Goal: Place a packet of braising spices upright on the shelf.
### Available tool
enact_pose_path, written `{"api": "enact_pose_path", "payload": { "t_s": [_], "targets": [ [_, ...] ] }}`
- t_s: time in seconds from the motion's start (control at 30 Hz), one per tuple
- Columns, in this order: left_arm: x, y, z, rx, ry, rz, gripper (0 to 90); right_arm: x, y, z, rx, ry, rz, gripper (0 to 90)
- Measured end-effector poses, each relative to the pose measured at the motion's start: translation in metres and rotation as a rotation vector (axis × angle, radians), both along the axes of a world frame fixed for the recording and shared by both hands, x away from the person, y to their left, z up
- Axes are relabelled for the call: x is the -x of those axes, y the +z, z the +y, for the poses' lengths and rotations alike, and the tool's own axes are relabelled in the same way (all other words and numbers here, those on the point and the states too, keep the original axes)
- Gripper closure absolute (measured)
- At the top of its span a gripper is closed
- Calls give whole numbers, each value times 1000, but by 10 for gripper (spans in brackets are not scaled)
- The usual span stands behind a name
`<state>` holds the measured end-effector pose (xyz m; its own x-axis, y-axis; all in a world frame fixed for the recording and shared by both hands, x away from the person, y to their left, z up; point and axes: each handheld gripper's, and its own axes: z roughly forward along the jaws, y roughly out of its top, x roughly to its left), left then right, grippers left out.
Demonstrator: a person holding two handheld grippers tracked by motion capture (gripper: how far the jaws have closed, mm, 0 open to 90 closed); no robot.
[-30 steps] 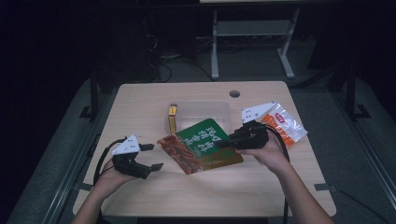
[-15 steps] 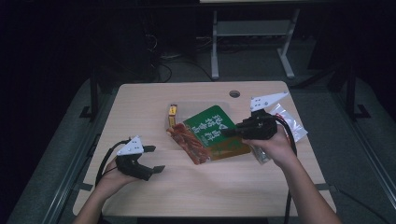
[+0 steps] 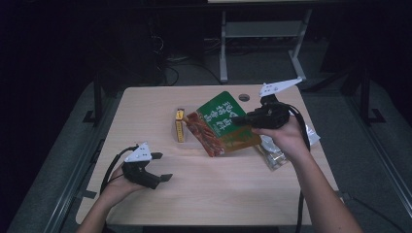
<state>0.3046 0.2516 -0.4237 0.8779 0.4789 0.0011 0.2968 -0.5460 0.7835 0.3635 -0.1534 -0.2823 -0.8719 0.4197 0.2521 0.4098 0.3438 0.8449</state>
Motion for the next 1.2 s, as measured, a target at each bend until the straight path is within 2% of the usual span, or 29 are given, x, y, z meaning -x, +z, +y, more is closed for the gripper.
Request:
{"api": "enact_pose_path", "payload": {
  "t_s": [0.13,0.47,0.57,0.63,0.83,1.0,1.2],
  "targets": [
    [0,-1,-1,0,3,12,133,-6,8,3,8,-26,-3,900],
    [0,-3,-3,-15,-5,10,133,-24,29,15,27,-88,-10,900],
    [0,-4,-4,-20,-9,13,134,-28,32,18,30,-101,-2,900],
    [1,-5,-5,-21,-12,21,134,-36,36,24,39,-122,7,900],
    [1,-6,-6,-29,-15,27,134,-45,36,34,63,-135,24,900],
    [0,-7,-6,-33,-15,28,134,-53,31,41,88,-166,60,900],
    [0,-7,-6,-36,-20,31,134,-60,25,46,114,-196,79,900]
  ]
}}
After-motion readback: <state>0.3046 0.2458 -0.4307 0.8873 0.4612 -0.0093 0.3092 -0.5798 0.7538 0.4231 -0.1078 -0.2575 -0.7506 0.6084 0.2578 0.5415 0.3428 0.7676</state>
